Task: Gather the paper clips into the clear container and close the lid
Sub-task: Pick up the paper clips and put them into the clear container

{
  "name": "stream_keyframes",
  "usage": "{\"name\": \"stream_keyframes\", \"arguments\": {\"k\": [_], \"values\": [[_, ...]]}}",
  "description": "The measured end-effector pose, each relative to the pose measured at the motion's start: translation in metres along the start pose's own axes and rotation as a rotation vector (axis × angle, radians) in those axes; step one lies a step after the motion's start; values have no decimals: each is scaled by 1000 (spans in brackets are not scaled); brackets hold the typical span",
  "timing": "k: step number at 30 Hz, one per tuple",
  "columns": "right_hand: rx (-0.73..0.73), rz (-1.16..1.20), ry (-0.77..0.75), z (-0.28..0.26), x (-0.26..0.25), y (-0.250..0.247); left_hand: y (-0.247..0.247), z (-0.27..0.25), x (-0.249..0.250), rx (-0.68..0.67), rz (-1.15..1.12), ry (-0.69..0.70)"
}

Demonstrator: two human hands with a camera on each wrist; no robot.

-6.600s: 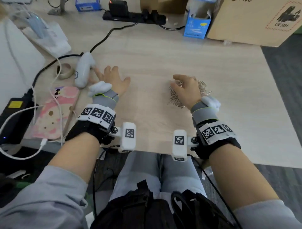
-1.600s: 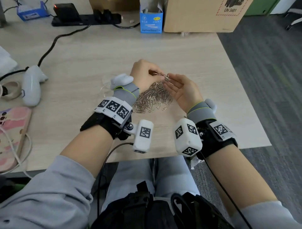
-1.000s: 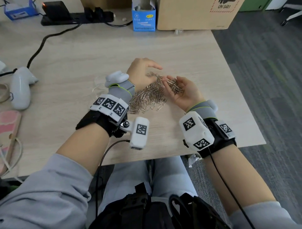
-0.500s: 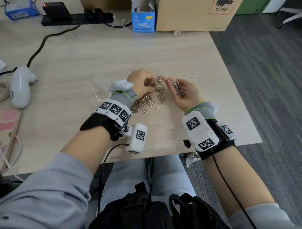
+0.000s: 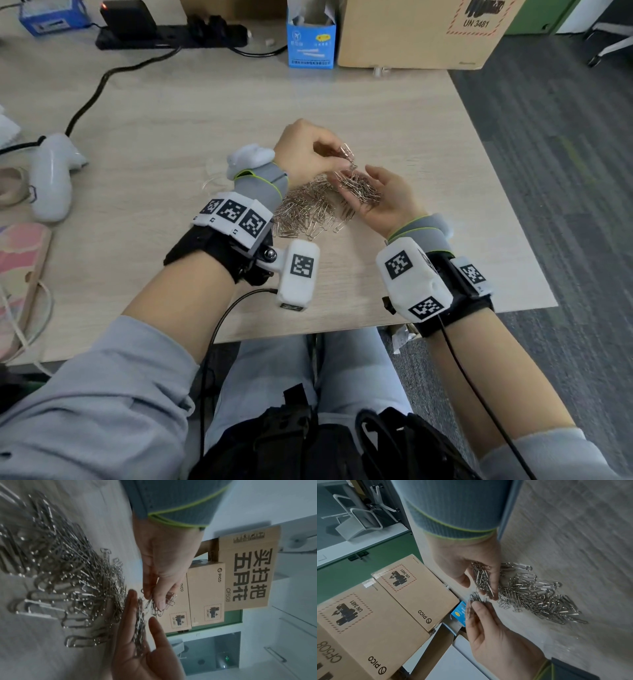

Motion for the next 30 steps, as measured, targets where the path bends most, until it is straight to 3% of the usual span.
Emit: {"name": "stream_keyframes", "arguments": {"k": [8, 14, 20, 30], "values": [[-25, -10, -42, 2, -7, 3, 24, 10, 26, -159, 105, 74], [-37, 158, -63, -3, -15, 0, 6, 18, 13, 35, 126, 9], [-82, 216, -68, -3, -17, -3, 43, 11, -6, -259, 346, -28], [-23, 183, -54, -9, -2, -1, 18, -14, -22, -246, 484, -111]]}}
Point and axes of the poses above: each hand's wrist, its own z-axis towards the middle knuckle, its own y-axis out of the palm, x = y × z, the point moved 7 cm from there along z, towards the middle knuckle, and after that the axes turned 9 degrees about -x, right-handed, at the moved point
